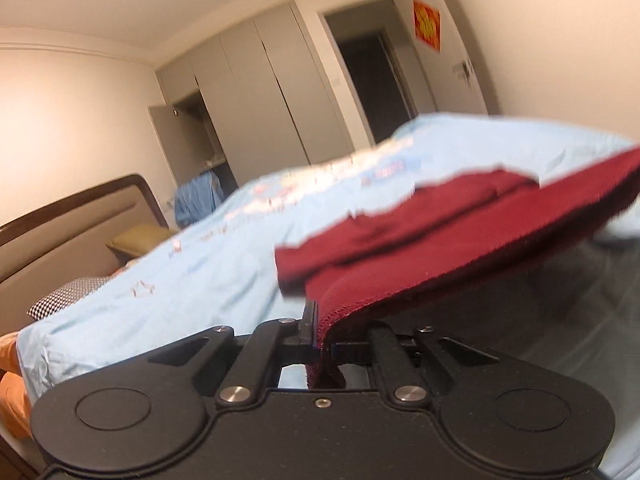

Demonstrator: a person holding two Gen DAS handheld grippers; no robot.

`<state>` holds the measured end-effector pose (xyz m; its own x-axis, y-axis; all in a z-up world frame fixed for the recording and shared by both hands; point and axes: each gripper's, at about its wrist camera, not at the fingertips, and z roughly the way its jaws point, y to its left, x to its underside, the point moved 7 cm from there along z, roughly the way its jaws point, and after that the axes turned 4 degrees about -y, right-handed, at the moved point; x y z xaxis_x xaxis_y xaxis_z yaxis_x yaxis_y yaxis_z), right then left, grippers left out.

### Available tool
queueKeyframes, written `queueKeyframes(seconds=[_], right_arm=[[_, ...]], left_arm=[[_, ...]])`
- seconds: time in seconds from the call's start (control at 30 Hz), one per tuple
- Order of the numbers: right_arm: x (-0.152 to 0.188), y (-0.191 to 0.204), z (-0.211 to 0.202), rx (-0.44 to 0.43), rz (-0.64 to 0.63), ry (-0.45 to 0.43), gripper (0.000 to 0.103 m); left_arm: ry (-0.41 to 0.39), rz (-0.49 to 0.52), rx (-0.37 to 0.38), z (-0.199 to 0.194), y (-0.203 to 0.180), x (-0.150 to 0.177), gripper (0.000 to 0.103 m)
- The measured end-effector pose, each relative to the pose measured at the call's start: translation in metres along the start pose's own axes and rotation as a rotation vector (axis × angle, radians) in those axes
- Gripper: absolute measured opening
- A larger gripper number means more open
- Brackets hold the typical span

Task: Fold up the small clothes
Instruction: 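Lift the hem with both grippers and fold it up over the sleeves toward the collar, then lower the hem onto the sweater and open both grippers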

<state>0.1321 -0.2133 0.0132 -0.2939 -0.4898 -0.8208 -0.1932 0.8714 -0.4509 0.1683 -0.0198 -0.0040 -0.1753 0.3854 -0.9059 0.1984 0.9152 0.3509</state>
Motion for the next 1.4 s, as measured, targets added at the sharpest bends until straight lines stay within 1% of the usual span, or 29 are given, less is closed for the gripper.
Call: queueKeyframes(seconds=[0.1,0.23,0.4,0.5,0.6,0.7,0.83,0.93,1.03,1.1,1.13,1.23,1.4], right_arm=[[-0.017,-0.005,-0.027,0.005,-0.019,-0.027,0.005],[-0.040,-0.011,-0.073,-0.057,-0.030,-0.041,0.005],[-0.063,-0.016,-0.121,-0.135,-0.019,-0.029,0.006],[-0.073,-0.015,-0.135,-0.155,-0.028,-0.024,0.006],[-0.078,-0.018,-0.130,-0.158,-0.046,-0.024,0.006],[-0.082,-0.023,-0.112,-0.145,-0.065,-0.038,0.006],[-0.088,-0.039,-0.067,-0.125,-0.086,-0.049,0.006],[-0.096,-0.055,-0.024,-0.097,-0.096,-0.056,0.007],[-0.104,-0.069,0.023,-0.089,-0.099,-0.049,0.007],[-0.109,-0.077,0.055,-0.095,-0.090,-0.036,0.007],[-0.110,-0.081,0.072,-0.099,-0.087,-0.024,0.007],[-0.108,-0.088,0.120,-0.120,-0.063,0.020,0.007],[-0.092,-0.089,0.188,-0.165,-0.026,0.114,0.007]], left_arm=[[-0.033,-0.039,0.037,-0.023,0.016,-0.024,0.005],[-0.049,-0.067,0.091,-0.055,0.043,-0.049,0.005],[-0.054,-0.054,0.159,-0.094,0.055,-0.067,0.005],[-0.038,-0.053,0.197,-0.106,0.061,-0.071,0.005],[-0.027,-0.068,0.225,-0.098,0.064,-0.073,0.005],[-0.002,-0.062,0.231,-0.080,0.065,-0.075,0.005],[0.017,-0.013,0.236,-0.041,0.063,-0.087,0.005],[0.026,0.062,0.206,-0.009,0.057,-0.098,0.005],[0.057,0.120,0.166,0.034,0.053,-0.112,0.005],[0.090,0.129,0.165,0.061,0.052,-0.114,0.005],[0.117,0.130,0.169,0.081,0.052,-0.115,0.005],[0.185,0.122,0.192,0.127,0.051,-0.109,0.005],[0.308,0.082,0.226,0.195,0.046,-0.082,0.005]])
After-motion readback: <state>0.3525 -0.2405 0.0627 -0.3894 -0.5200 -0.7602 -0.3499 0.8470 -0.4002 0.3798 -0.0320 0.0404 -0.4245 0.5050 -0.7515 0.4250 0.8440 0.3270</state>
